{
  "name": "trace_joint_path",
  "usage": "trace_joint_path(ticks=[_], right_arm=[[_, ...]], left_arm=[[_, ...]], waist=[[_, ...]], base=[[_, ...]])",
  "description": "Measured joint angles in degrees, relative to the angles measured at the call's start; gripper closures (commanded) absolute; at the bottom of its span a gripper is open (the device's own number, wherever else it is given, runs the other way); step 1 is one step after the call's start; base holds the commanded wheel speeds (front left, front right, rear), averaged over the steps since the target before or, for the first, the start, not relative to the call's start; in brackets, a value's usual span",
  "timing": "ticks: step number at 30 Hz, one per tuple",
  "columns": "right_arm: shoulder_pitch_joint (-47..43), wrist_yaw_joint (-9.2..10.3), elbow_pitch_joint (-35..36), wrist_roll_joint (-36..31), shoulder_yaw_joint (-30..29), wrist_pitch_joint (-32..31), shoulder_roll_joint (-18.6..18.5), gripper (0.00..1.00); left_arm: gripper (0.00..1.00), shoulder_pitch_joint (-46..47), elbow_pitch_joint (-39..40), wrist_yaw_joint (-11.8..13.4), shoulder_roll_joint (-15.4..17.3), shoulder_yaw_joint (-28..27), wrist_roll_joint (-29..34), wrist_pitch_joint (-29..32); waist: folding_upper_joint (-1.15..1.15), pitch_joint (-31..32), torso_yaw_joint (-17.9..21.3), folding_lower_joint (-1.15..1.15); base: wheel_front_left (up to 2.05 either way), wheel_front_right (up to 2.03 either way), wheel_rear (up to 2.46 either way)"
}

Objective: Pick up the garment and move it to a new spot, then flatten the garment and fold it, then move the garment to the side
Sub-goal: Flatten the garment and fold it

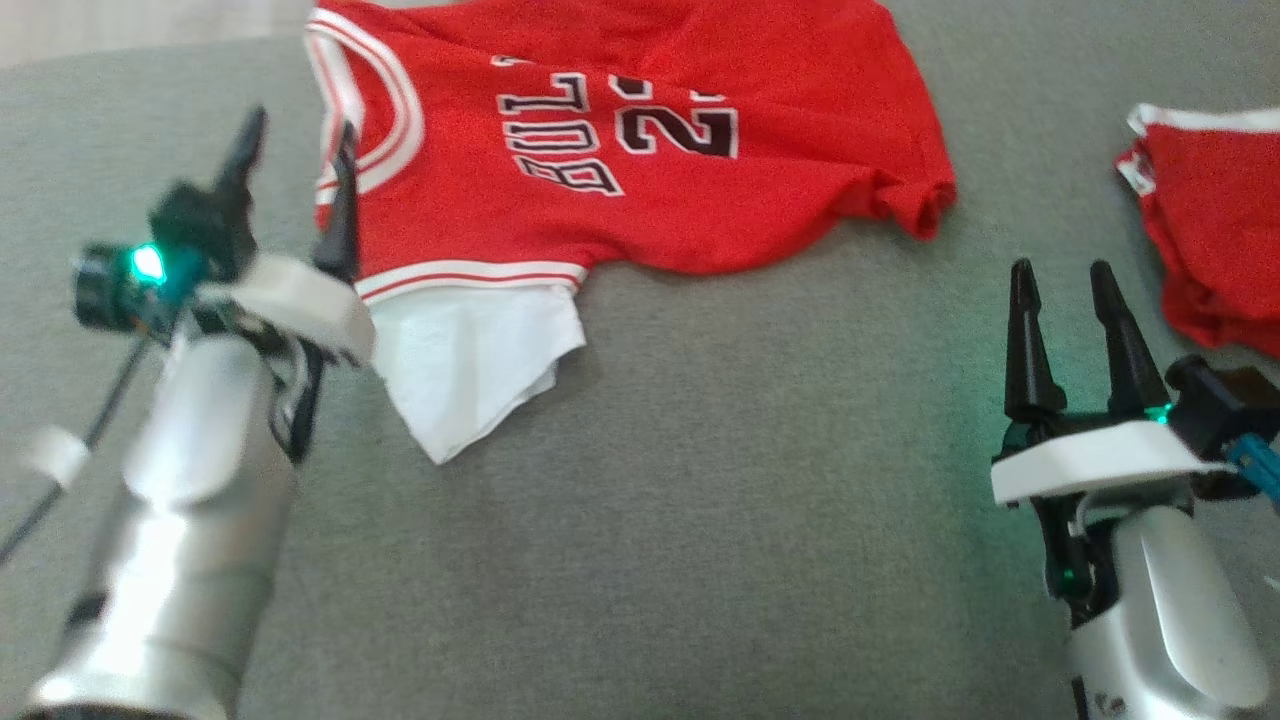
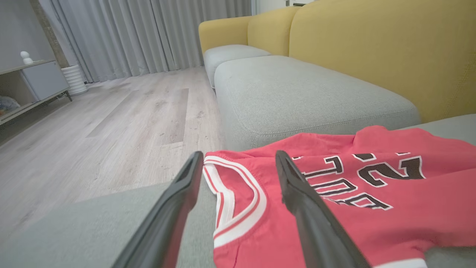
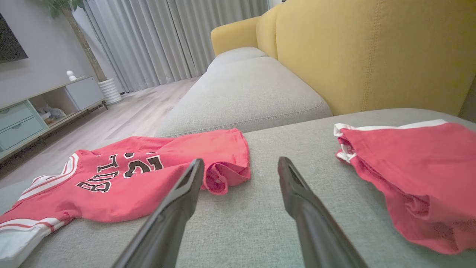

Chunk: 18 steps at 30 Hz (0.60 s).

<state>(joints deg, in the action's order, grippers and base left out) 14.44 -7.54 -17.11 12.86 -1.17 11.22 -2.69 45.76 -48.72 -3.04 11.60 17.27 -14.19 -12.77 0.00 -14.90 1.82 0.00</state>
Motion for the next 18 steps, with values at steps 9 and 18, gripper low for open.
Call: trace_joint_path(ticks=[9,18], right_arm=[[-3.49,0.0,-0.34,-0.35,-1.47,-0.63,0.0,0.0],[-3.88,0.0,-0.25,-1.1,-1.78,-1.24,0.0,0.0]], left_arm=[[0.0,-16.7,13.69,3.72,-2.74,0.21,-3.24,-0.41],[0.0,-27.44,24.79,7.56,-3.8,0.04,-4.76,0.15]], waist=[[0.0,4.22,-4.73,-0.01],[0.0,4.31,-6.83,0.0]], base=[[0.0,0.0,0.0],[0.0,0.0,0.0]])
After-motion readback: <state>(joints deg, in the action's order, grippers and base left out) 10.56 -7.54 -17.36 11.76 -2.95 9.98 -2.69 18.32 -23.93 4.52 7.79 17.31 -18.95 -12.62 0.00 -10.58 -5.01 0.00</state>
